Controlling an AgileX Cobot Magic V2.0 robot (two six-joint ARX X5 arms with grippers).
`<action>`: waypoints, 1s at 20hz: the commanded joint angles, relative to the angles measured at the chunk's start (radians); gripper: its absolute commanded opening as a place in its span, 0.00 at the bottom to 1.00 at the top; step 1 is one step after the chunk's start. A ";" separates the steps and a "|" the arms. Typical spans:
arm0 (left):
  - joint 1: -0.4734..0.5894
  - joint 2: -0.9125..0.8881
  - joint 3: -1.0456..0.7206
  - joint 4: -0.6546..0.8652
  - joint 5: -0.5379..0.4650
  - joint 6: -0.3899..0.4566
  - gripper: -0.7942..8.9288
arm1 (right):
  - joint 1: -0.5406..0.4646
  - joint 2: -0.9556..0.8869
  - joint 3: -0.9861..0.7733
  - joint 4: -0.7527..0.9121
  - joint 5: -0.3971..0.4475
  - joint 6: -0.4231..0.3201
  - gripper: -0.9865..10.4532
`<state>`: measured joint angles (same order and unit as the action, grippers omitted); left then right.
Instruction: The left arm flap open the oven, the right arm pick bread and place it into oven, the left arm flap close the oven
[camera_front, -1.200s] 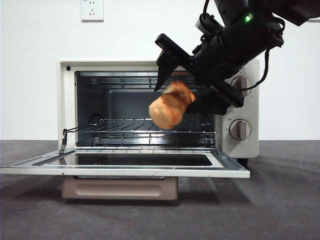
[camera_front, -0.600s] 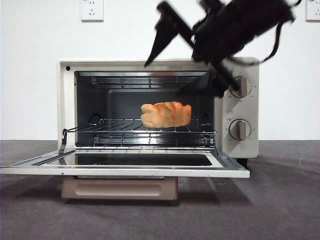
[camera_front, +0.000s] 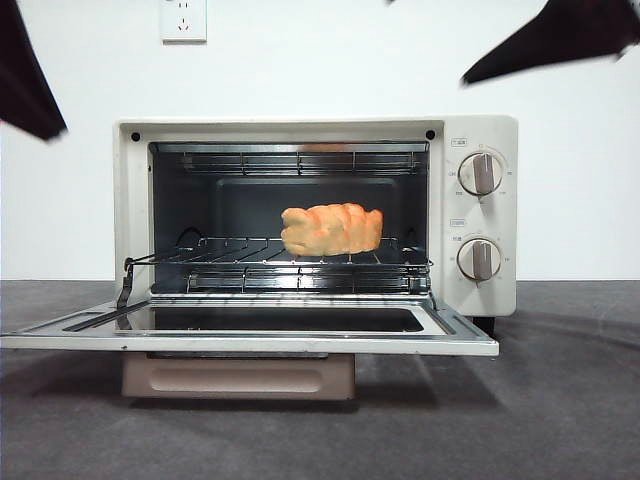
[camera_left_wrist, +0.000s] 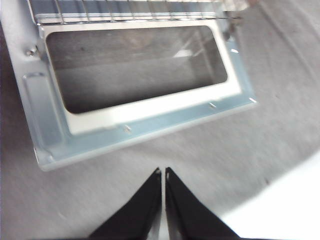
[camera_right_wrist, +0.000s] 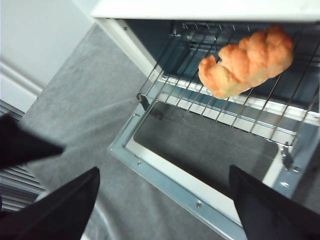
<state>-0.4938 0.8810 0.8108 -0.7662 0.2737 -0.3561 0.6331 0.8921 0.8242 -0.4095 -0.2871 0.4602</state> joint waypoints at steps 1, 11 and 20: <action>0.116 0.093 0.020 0.031 0.080 0.071 0.10 | 0.005 -0.090 0.018 -0.090 -0.001 -0.097 0.45; 0.550 0.277 -0.145 0.281 0.370 0.027 0.10 | 0.005 -0.406 0.024 -0.358 0.034 -0.097 0.45; 0.583 0.406 -0.312 0.404 0.398 0.007 0.10 | 0.005 -0.431 0.029 -0.346 0.060 -0.068 0.45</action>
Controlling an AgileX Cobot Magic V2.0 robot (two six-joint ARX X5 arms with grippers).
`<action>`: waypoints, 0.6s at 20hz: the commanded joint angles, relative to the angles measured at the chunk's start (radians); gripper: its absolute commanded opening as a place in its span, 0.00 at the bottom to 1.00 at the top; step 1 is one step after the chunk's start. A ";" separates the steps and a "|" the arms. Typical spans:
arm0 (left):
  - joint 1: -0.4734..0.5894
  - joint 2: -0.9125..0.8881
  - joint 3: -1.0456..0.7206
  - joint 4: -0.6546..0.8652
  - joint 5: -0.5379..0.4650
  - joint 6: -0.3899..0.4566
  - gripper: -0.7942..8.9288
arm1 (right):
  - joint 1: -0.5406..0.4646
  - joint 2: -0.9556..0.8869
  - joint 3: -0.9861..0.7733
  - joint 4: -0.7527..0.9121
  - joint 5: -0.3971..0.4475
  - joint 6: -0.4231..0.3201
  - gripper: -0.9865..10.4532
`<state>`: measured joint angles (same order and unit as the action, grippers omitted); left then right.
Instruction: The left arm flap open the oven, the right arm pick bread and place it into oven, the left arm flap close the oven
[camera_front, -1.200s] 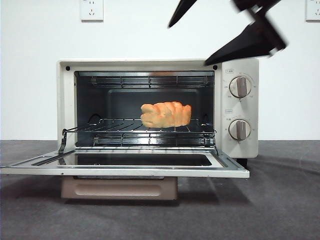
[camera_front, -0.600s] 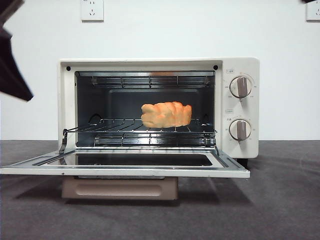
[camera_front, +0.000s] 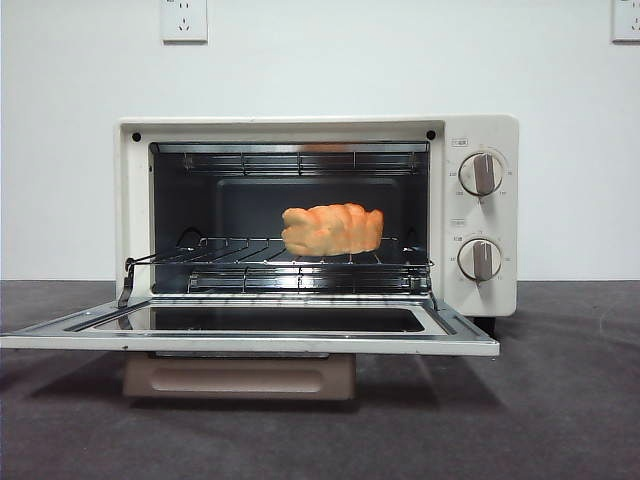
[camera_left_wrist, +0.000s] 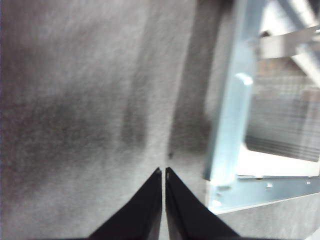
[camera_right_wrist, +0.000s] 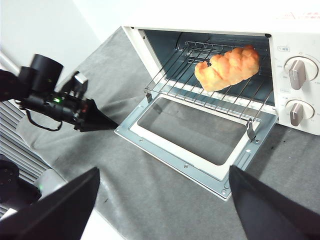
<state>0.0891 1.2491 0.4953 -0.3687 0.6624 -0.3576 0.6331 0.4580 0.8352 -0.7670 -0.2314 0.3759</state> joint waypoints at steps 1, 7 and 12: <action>-0.002 0.061 0.003 0.013 0.034 0.011 0.10 | 0.005 0.003 0.018 0.011 0.005 0.017 0.45; -0.043 0.132 0.003 0.055 0.077 0.017 0.10 | 0.005 0.003 0.018 0.011 0.052 0.017 0.45; -0.070 0.133 0.003 0.086 0.129 0.004 0.10 | 0.005 0.003 0.018 0.011 0.058 0.018 0.45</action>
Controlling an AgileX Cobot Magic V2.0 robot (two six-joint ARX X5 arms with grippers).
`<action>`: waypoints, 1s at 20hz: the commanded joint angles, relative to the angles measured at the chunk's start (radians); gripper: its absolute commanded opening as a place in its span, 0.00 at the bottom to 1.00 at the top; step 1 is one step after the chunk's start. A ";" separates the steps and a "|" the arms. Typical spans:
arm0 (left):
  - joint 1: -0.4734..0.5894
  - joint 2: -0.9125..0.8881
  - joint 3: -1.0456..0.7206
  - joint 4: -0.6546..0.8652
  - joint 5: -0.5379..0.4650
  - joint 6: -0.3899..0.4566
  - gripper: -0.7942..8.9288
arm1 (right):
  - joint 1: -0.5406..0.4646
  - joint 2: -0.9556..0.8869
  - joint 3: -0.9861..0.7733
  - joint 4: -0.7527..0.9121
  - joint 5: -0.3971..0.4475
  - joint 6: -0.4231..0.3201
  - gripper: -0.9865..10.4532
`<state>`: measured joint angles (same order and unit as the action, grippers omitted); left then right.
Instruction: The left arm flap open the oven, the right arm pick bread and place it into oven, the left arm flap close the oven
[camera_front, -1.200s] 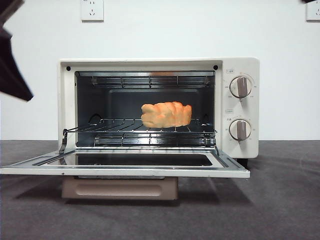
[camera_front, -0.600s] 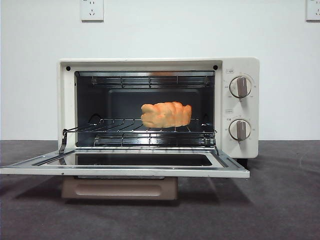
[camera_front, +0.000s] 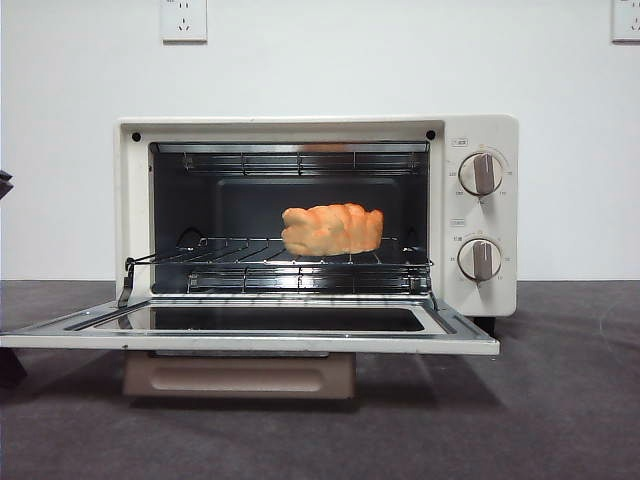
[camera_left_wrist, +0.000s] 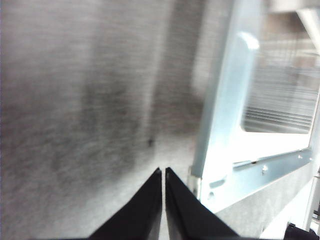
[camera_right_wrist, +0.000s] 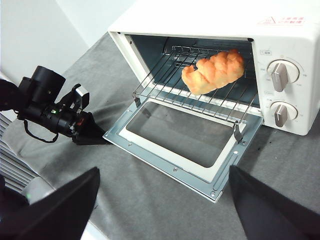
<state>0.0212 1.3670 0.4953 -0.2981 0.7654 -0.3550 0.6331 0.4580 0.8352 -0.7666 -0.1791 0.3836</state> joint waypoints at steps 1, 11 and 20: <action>-0.002 0.015 0.003 0.016 0.026 0.001 0.10 | 0.005 0.003 0.018 0.011 0.005 0.012 0.45; -0.002 0.011 0.018 0.187 0.194 -0.170 0.10 | 0.005 0.004 0.018 0.023 0.004 0.035 0.45; -0.002 0.011 0.100 0.526 0.192 -0.515 0.10 | 0.005 0.004 0.018 0.031 0.006 0.034 0.45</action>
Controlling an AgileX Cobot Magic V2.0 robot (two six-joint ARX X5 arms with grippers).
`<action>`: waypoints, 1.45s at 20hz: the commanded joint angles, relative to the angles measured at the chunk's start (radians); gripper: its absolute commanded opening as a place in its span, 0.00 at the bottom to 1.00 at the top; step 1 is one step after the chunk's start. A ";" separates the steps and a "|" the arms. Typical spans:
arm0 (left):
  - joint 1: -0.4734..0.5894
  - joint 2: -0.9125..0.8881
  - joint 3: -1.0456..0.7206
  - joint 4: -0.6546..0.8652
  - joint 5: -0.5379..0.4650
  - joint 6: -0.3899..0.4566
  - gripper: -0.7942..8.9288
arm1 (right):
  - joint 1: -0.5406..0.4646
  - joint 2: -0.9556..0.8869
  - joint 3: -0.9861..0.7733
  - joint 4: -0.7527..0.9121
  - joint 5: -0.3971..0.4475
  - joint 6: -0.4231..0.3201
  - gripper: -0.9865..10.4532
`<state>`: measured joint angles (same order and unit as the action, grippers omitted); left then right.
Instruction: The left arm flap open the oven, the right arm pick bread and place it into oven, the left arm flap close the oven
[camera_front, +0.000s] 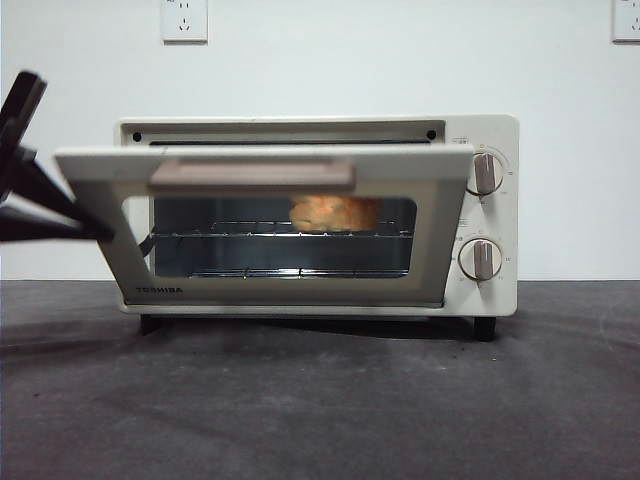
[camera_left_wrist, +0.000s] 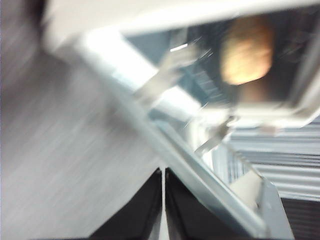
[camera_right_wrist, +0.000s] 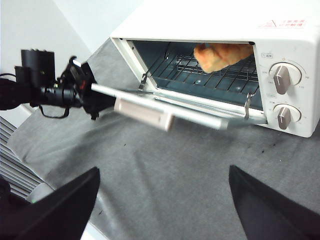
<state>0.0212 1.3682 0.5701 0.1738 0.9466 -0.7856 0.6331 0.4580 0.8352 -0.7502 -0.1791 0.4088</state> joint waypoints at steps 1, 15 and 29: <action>-0.002 0.010 0.034 0.090 0.005 -0.113 0.10 | 0.005 0.004 0.018 0.014 0.013 0.008 0.45; -0.006 -0.100 0.131 0.157 0.048 -0.182 0.10 | 0.005 0.005 0.018 0.017 0.031 -0.014 0.45; 0.007 -0.534 0.265 -0.688 -0.134 0.380 0.10 | 0.005 0.005 0.018 0.017 0.023 -0.032 0.45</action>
<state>0.0277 0.8482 0.8112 -0.4454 0.8360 -0.5743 0.6331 0.4580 0.8352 -0.7437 -0.1555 0.3923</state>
